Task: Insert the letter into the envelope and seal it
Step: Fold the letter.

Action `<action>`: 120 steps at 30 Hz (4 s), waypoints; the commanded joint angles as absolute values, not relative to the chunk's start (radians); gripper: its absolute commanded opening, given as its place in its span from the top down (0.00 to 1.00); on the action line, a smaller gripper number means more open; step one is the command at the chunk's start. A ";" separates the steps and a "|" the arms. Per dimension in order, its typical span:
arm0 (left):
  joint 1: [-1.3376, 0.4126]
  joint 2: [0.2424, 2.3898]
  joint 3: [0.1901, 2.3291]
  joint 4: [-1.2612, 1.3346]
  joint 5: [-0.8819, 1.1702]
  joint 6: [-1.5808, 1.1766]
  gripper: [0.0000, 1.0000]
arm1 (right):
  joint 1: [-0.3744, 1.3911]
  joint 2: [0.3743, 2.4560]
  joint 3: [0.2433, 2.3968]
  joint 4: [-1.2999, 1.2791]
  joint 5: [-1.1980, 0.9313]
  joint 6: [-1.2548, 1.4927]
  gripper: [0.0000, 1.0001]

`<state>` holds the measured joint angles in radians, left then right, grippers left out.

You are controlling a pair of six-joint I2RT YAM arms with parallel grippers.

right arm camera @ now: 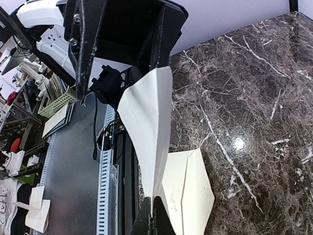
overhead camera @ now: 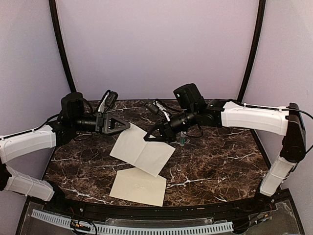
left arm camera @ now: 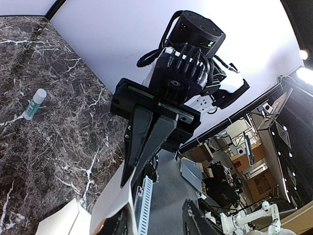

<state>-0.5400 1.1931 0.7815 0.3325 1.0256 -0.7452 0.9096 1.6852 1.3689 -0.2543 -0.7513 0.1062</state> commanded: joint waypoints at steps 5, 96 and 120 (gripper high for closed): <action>-0.546 1.161 0.723 0.521 0.962 -0.851 0.66 | 0.924 1.700 1.378 -0.218 -0.759 0.107 1.00; -0.480 1.274 1.024 -0.064 1.210 -0.226 1.00 | 0.897 1.595 1.300 -0.246 -0.823 0.111 0.92; -0.558 1.122 1.050 -0.176 0.654 -0.060 0.16 | 0.911 1.571 1.262 0.060 -0.601 0.301 1.00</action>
<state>-0.5007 1.0618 1.0393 -0.1486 0.5835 -0.0898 0.9024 1.5818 1.2652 -0.0799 -0.6758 0.2470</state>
